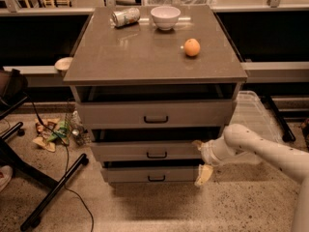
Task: Close middle drawer
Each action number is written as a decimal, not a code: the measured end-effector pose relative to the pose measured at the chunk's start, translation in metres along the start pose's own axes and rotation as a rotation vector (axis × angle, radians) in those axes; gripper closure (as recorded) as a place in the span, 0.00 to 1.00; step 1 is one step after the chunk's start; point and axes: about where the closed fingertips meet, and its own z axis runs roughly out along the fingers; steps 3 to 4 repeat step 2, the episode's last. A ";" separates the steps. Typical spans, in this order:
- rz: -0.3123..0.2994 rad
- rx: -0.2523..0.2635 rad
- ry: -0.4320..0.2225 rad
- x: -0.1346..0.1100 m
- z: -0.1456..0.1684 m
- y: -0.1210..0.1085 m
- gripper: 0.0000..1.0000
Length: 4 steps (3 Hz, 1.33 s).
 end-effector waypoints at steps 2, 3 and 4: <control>0.024 0.024 -0.020 0.007 -0.007 -0.021 0.00; 0.024 0.024 -0.020 0.007 -0.007 -0.021 0.00; 0.024 0.024 -0.020 0.007 -0.007 -0.021 0.00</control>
Offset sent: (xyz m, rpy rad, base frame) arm 0.0280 -0.0267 0.0140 0.0350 -0.0245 -0.0551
